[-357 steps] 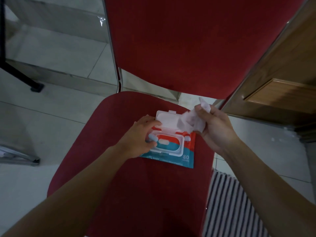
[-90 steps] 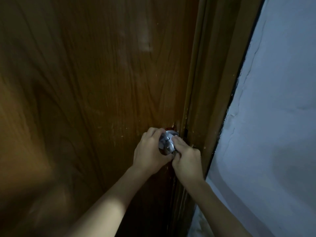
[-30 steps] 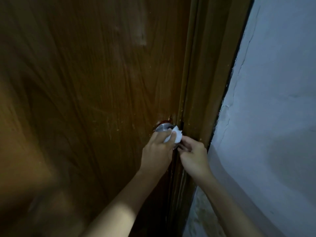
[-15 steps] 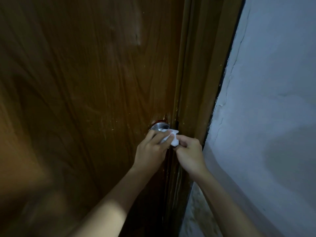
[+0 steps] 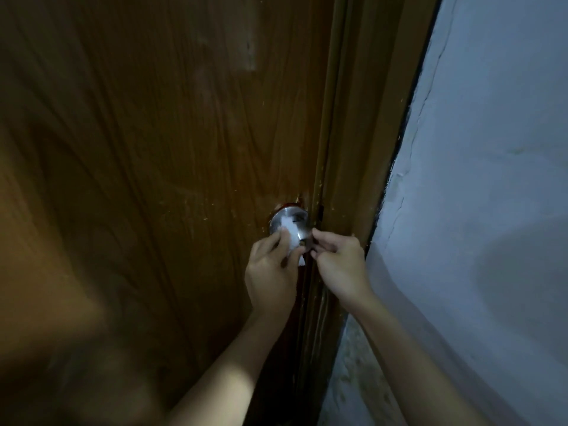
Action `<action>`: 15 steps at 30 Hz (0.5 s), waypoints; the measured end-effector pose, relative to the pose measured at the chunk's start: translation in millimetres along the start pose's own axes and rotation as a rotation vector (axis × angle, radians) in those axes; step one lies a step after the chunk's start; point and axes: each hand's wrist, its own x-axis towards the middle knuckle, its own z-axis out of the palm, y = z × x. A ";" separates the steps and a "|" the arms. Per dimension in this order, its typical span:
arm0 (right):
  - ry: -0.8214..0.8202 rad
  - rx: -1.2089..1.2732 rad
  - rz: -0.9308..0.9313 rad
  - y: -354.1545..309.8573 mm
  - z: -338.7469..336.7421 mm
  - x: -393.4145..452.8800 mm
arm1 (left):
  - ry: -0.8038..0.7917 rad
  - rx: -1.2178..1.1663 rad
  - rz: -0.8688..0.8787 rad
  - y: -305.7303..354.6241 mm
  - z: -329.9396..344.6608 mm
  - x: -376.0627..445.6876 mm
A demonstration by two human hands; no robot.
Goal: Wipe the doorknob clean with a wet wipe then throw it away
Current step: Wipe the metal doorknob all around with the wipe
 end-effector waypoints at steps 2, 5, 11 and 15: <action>-0.007 -0.012 -0.030 -2.0 -0.3 -1.0 | -0.058 0.137 0.206 -1.1 -4.7 10.7; -0.012 -0.041 -0.053 -3.9 0.8 -3.1 | -0.064 0.168 0.313 -7.0 -5.6 20.2; 0.047 -0.017 0.006 -1.2 4.7 -1.2 | 0.101 -0.390 -0.475 17.5 4.6 -7.7; 0.030 -0.009 -0.006 -1.6 4.0 -1.4 | 0.012 -0.986 -0.989 30.2 3.6 -3.7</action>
